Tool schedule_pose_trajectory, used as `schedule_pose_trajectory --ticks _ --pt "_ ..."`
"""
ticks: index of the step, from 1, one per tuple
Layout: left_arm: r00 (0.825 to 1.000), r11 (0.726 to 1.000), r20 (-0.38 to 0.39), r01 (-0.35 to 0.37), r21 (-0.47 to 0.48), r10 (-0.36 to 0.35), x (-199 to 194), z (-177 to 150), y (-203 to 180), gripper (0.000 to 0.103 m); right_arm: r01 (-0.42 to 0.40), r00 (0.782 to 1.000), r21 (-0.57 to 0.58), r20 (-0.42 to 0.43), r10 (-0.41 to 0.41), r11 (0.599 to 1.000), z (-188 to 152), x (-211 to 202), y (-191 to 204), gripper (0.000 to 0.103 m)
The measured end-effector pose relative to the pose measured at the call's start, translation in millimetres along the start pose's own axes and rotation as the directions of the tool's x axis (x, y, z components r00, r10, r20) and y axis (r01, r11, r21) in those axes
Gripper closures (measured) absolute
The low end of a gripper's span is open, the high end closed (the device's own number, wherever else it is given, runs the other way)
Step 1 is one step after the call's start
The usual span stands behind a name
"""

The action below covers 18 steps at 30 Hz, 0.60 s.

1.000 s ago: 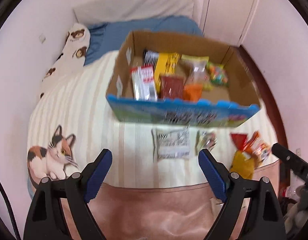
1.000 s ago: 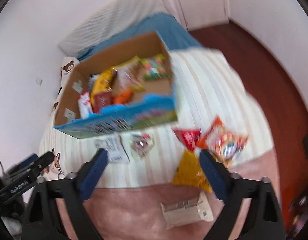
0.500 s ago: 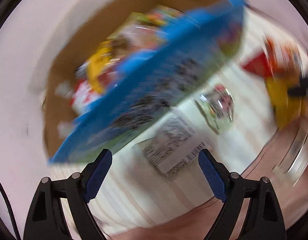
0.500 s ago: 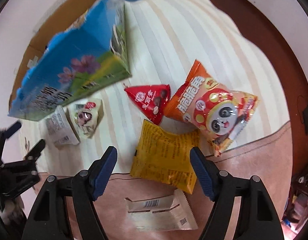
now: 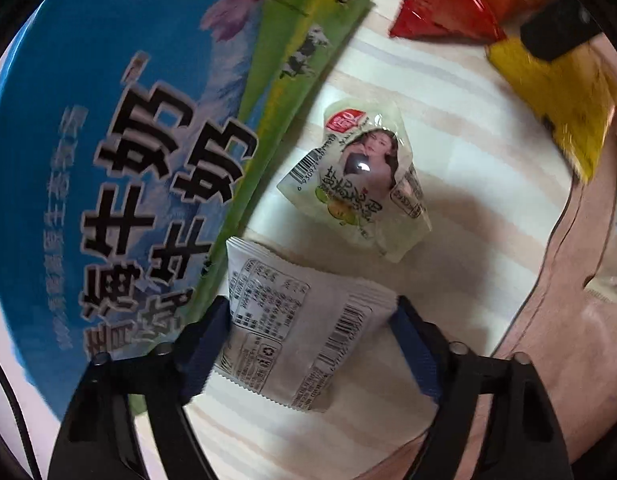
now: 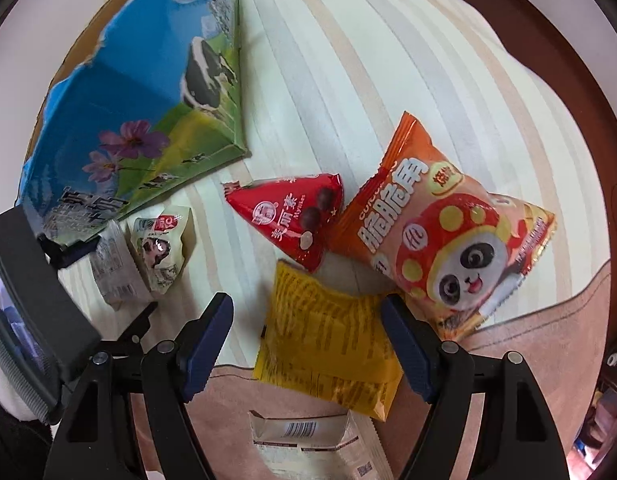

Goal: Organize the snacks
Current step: 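Grasp the white printed packet with the left gripper while the right grasps the yellow bag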

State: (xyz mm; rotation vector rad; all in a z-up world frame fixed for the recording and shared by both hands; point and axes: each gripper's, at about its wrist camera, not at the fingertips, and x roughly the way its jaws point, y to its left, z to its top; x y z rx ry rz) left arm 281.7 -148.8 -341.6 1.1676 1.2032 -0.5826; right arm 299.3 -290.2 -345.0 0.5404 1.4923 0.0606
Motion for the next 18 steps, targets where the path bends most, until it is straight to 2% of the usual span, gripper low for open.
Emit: schedule_pose_trajectory --ticks 3,5,6,7,10,12,13,14,15,16,18 --pt "0.998 0.992 -0.008 0.064 -0.108 -0.065 -4 -5 18 0.029 -0.068 0.997 0.022 0.02 0.068 0.997 3 5 -8 0.024" --pt "0.99 0.964 -0.034 0.123 -0.238 -0.135 -4 -13 27 0.029 -0.098 0.995 0.056 0.011 0.097 0.994 2 9 -14 0.024" --pt "0.983 0.939 -0.041 0.157 -0.305 -0.178 -2 -19 31 0.029 -0.108 0.994 0.068 0.01 0.108 0.992 0 10 -17 0.024" --pt "0.974 0.907 -0.047 0.19 -0.375 -0.223 -1 -25 35 0.029 -0.115 0.993 0.082 0.0 0.115 0.99 -3 11 -18 0.024" --pt "0.926 0.765 -0.025 0.296 -0.573 -0.377 4 -48 45 0.029 -0.17 0.983 0.126 -0.053 0.178 0.977 -17 15 -17 0.024" --pt "0.895 0.67 0.009 0.341 -0.66 -0.446 7 -62 52 0.029 -0.233 0.962 0.138 -0.114 0.249 0.963 -26 19 -7 0.024" --pt "0.884 0.637 0.027 0.357 -0.683 -0.467 8 -67 54 0.029 -0.246 0.956 0.127 -0.131 0.262 0.961 -32 19 -2 0.024" --pt "0.873 0.603 0.045 0.373 -0.705 -0.486 8 -72 58 0.029 -0.241 0.958 0.075 -0.14 0.25 0.968 -36 15 7 0.021" --pt "0.866 0.582 0.057 0.382 -0.718 -0.497 8 -75 61 0.029 -0.203 0.97 -0.013 -0.138 0.2 0.979 -39 10 18 0.014" --pt "0.858 0.562 0.073 0.394 -0.727 -0.508 8 -80 65 0.029 -0.121 0.987 -0.155 -0.123 0.102 0.98 -42 4 35 0.011" --pt "0.855 0.538 0.093 0.402 -0.74 -0.511 8 -87 74 0.029 0.019 0.995 -0.378 -0.085 -0.055 0.925 -49 0 60 0.009"
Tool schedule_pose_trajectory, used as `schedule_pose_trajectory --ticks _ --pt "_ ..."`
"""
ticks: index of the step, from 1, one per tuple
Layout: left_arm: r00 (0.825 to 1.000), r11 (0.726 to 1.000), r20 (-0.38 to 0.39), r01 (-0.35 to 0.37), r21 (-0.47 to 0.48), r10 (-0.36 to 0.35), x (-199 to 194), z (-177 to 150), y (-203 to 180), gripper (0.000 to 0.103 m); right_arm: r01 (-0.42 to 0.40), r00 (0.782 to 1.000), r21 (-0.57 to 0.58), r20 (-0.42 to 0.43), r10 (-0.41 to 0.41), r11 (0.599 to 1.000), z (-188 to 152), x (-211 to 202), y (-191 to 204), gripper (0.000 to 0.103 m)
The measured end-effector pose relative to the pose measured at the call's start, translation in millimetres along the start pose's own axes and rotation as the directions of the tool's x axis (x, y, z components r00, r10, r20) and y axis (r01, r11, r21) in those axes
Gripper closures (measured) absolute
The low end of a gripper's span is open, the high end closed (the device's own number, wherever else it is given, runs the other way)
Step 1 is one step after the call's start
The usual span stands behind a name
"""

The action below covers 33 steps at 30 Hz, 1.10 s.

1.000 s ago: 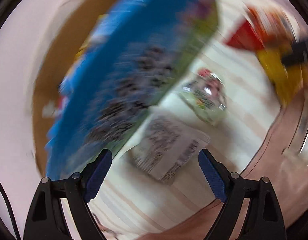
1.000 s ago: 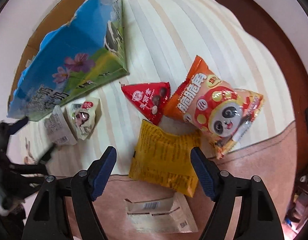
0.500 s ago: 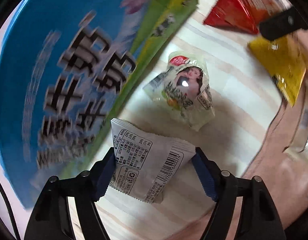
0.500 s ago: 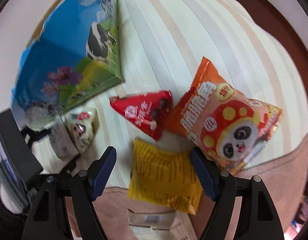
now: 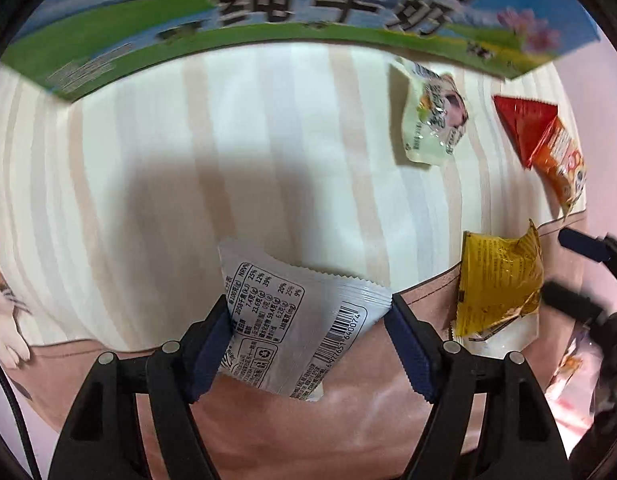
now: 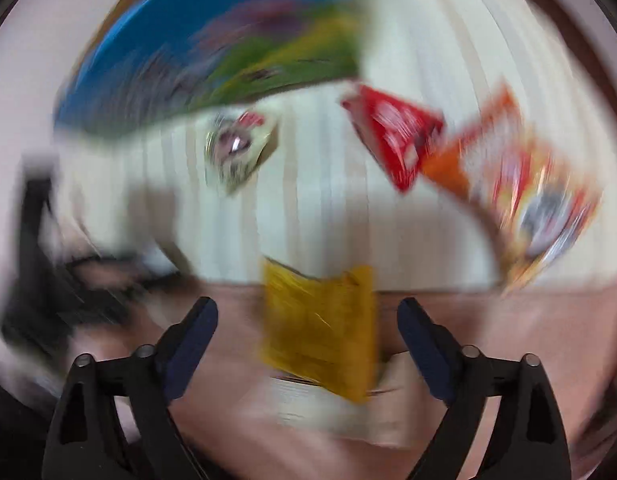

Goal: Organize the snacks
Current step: 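Grasp the white printed packet with the left gripper while the right grasps the yellow bag, then carry both packets into the box and open both grippers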

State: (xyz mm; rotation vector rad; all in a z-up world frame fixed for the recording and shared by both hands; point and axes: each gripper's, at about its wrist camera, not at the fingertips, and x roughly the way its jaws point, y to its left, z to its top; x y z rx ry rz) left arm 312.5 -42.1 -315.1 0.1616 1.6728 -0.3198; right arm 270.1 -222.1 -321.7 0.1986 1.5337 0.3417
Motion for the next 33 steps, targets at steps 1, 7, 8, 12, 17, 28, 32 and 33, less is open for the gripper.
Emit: schedule_pose_trajectory --ticks 1,7,8,12,17,28,32,33 --pt "1.0 1.0 0.003 0.003 -0.005 -0.003 2 1 6 0.029 0.068 0.997 -0.148 -0.016 -0.071 0.987 -1 1 19 0.009" --pt "0.999 0.999 0.02 -0.034 -0.009 0.034 12 -16 15 0.029 0.246 0.929 -0.65 -0.052 -0.366 0.718 -14 33 80 0.009" --pt "0.999 0.999 0.022 -0.037 -0.009 0.038 17 -20 11 0.029 0.253 0.913 -0.713 -0.048 -0.406 0.654 -15 43 87 0.009" --pt "0.998 0.999 0.029 -0.049 -0.015 0.05 28 -33 5 0.029 0.231 0.866 -0.842 -0.05 -0.498 0.487 -20 71 100 0.009" --pt "0.999 0.999 0.047 -0.019 -0.047 0.021 45 -45 14 0.028 0.221 0.889 -0.743 -0.112 -0.444 0.631 8 82 96 0.018" --pt "0.941 0.901 0.136 0.336 -0.274 -0.309 48 -61 72 0.027 -0.055 0.988 0.114 -0.135 0.07 0.992 75 40 -2 0.01" --pt "0.94 0.907 0.163 0.334 -0.257 -0.3 43 -62 74 0.027 0.014 0.992 0.014 -0.13 -0.012 1.0 57 42 8 0.01" --pt "0.948 0.92 0.153 0.311 -0.24 -0.28 45 -64 70 0.027 0.042 0.99 -0.017 -0.133 -0.044 0.999 57 42 12 0.01"
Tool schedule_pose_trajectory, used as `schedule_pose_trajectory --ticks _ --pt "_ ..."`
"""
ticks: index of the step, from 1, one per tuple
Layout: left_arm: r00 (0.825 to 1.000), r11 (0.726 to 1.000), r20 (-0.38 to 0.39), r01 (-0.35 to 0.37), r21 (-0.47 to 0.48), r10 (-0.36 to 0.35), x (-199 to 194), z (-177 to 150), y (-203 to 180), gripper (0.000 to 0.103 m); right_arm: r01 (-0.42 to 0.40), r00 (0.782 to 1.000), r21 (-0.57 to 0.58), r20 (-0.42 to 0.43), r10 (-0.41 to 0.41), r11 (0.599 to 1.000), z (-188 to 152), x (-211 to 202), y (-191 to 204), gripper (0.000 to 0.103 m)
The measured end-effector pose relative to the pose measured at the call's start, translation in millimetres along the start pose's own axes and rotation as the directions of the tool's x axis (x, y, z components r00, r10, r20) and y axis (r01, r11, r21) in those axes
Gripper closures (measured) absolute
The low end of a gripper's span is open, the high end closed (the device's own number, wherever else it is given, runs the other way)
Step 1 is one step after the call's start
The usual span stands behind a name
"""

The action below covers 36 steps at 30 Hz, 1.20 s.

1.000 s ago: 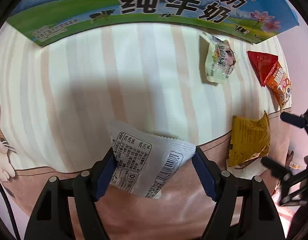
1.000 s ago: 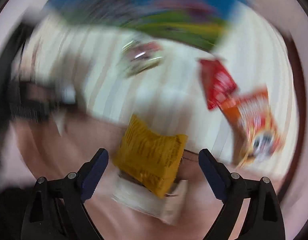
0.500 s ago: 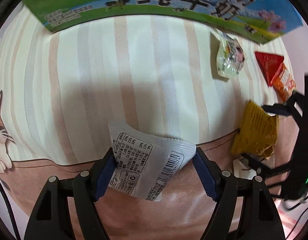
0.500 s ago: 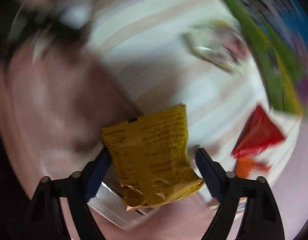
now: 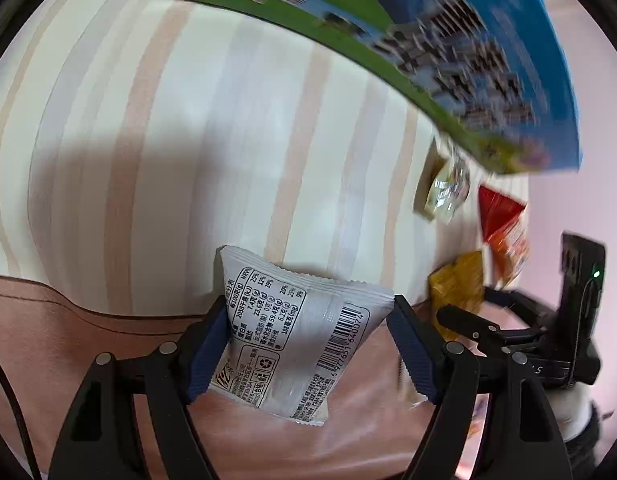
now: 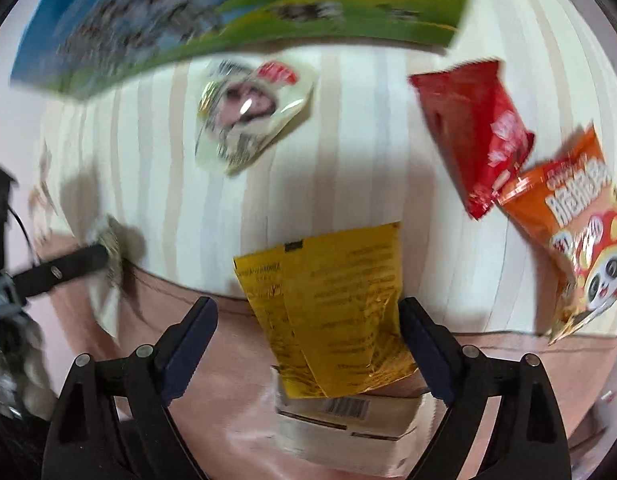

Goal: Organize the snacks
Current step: 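Carry both packets into the box and open both grippers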

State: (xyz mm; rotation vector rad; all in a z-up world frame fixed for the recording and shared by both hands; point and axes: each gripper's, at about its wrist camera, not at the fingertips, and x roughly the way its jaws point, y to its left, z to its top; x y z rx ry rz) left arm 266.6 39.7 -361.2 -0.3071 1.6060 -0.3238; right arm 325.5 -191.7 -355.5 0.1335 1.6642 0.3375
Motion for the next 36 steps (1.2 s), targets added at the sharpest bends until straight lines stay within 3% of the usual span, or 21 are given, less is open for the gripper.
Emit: schedule_pose_trajectory --ticks 3,7,10,15,19,21,27,33,36 --pt "1.0 1.0 -0.017 -0.016 0.02 0.016 9 -5 -3 0.027 0.076 0.997 -0.028 0.005 -0.076 0.997 -1 0 8 0.01" --pt "1.0 1.0 -0.011 -0.006 0.007 0.007 16 -9 -10 0.026 0.052 0.996 0.0 0.067 -0.052 0.999 -12 -11 29 0.01" --pt "1.0 0.998 -0.024 -0.015 0.064 0.017 16 -13 -15 0.026 0.032 0.996 0.04 0.082 -0.035 0.999 -9 -9 35 0.01" --pt "0.984 0.961 -0.097 -0.123 0.248 0.151 41 -27 -37 0.023 0.011 0.999 0.086 0.035 -0.014 0.996 -34 8 14 0.01" --pt "0.98 0.949 -0.043 -0.176 0.26 0.194 45 -36 -45 0.024 0.041 0.998 0.074 0.042 -0.044 0.996 -29 14 27 0.012" --pt "0.982 0.956 -0.022 -0.176 0.233 0.186 40 -38 -45 0.027 0.069 0.996 0.084 0.056 -0.073 0.994 -34 27 44 0.032" --pt "0.988 0.975 0.032 -0.151 0.165 0.148 5 -43 -32 0.032 0.024 0.993 0.147 0.112 -0.04 0.989 -67 9 34 0.036" --pt "0.99 0.983 0.128 -0.088 0.16 0.068 -49 -37 -59 0.032 -0.077 0.979 0.166 0.198 0.043 0.983 -70 -44 29 0.037" --pt "0.982 0.982 0.186 -0.059 0.182 0.024 -83 -28 -81 0.032 -0.142 0.961 0.16 0.258 0.098 0.977 -64 -80 32 0.037"
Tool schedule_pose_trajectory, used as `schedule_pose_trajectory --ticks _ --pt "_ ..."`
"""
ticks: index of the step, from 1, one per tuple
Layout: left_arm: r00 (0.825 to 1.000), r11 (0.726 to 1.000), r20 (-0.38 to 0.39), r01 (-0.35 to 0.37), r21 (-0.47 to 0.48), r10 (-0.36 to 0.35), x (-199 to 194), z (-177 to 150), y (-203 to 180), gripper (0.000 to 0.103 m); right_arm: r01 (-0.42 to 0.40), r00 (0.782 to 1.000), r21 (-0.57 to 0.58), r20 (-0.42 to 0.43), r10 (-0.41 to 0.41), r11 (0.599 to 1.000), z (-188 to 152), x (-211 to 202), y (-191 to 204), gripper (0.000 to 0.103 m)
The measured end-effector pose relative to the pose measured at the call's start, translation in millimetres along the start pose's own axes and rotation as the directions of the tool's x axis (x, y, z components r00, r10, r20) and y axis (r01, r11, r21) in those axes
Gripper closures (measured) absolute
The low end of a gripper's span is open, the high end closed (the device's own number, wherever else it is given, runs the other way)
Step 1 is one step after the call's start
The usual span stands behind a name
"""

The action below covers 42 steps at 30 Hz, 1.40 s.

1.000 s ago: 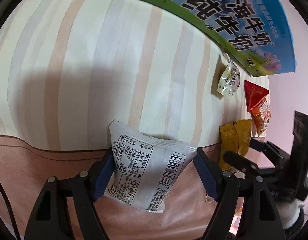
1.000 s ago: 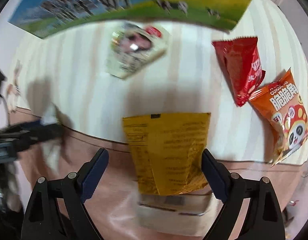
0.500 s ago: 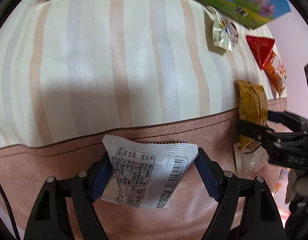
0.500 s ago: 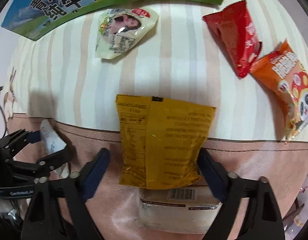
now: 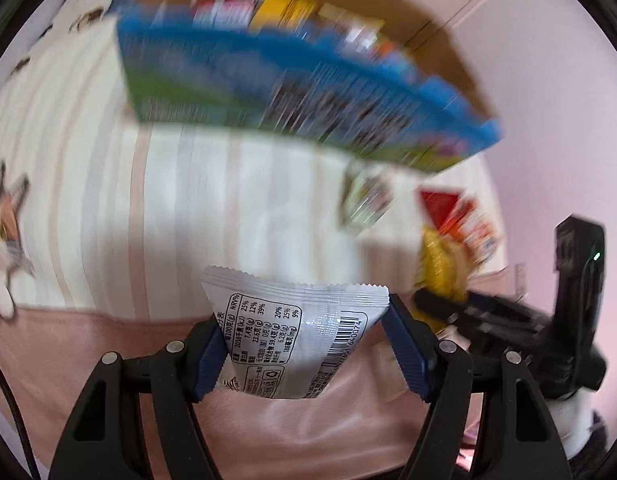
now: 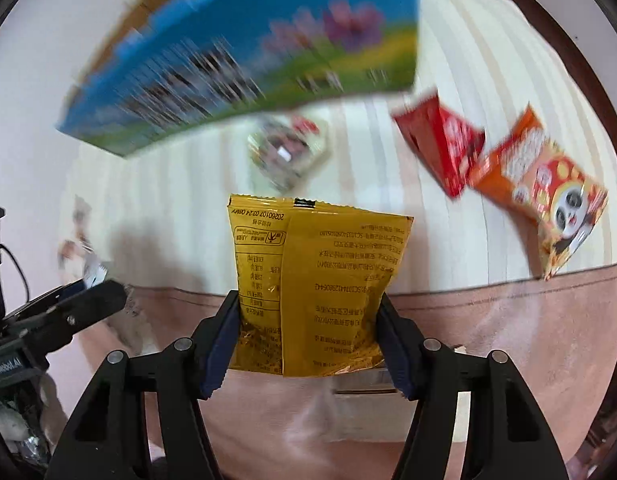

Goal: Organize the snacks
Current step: 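Carry both packets into the box and open both grippers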

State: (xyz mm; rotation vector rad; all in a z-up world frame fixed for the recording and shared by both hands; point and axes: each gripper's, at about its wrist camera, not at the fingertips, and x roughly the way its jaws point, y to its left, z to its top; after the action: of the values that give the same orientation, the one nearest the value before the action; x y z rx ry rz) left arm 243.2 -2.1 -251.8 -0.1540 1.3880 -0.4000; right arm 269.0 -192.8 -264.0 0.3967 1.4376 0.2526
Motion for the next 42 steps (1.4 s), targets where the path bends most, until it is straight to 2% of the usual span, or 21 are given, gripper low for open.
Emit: schedule_pose_trajectory --ticks 3,8,13,17,21,23,24,25,26,30,36,39,42 --pt "0.997 0.999 0.06 0.041 0.033 -0.043 -33 31 -26 0.032 -0.059 0.996 -0.007 0.071 0.06 0.998 13 -45 9 0.037" --pt "0.989 0.995 0.122 0.074 0.071 -0.082 -63 97 -60 0.032 -0.094 0.969 -0.056 0.225 0.104 0.994 62 -113 21 0.037" --pt "0.991 0.994 0.108 0.064 0.086 -0.073 -52 165 -85 0.032 -0.014 0.949 -0.082 0.312 0.039 0.997 124 -141 32 0.037" --pt "0.998 0.997 0.039 0.045 0.067 -0.047 -16 210 -96 0.032 0.04 0.953 -0.078 0.304 -0.015 0.996 164 -139 21 0.037" --pt "0.998 0.996 -0.033 0.058 0.072 -0.056 14 223 -99 0.032 0.063 0.96 -0.063 0.275 -0.043 0.996 182 -129 15 0.037" --pt "0.997 0.996 -0.054 0.057 0.069 -0.053 28 228 -99 0.031 0.059 0.967 -0.057 0.252 -0.043 0.997 188 -116 12 0.032" --pt "0.997 0.996 -0.063 0.053 0.071 -0.048 33 229 -99 0.024 0.056 0.972 -0.055 0.232 -0.042 0.997 190 -95 8 0.019" --pt "0.997 0.997 -0.074 0.034 0.076 -0.028 38 231 -98 0.009 0.053 0.976 -0.048 0.215 -0.042 0.997 190 -84 5 0.01" --pt "0.996 0.996 -0.084 0.031 0.078 -0.024 43 232 -98 0.004 0.057 0.978 -0.04 0.205 -0.047 0.998 186 -83 3 0.002" --pt "0.994 0.997 -0.098 0.059 0.059 -0.053 49 234 -95 0.003 0.08 0.98 -0.041 0.186 -0.071 0.996 188 -65 -4 0.002" --pt "0.998 0.997 -0.057 0.037 0.073 -0.033 37 230 -95 0.003 0.092 0.98 -0.028 0.182 -0.086 0.995 191 -46 -8 0.002" --pt "1.0 0.995 0.005 -0.02 0.098 0.02 23 227 -97 0.003 0.108 0.977 -0.029 0.186 -0.101 0.994 188 -49 -5 0.002" --pt "0.991 0.987 0.09 -0.105 0.12 0.095 3 221 -98 0.003 0.159 0.967 -0.033 0.206 -0.149 0.987 181 -54 -1 0.002"
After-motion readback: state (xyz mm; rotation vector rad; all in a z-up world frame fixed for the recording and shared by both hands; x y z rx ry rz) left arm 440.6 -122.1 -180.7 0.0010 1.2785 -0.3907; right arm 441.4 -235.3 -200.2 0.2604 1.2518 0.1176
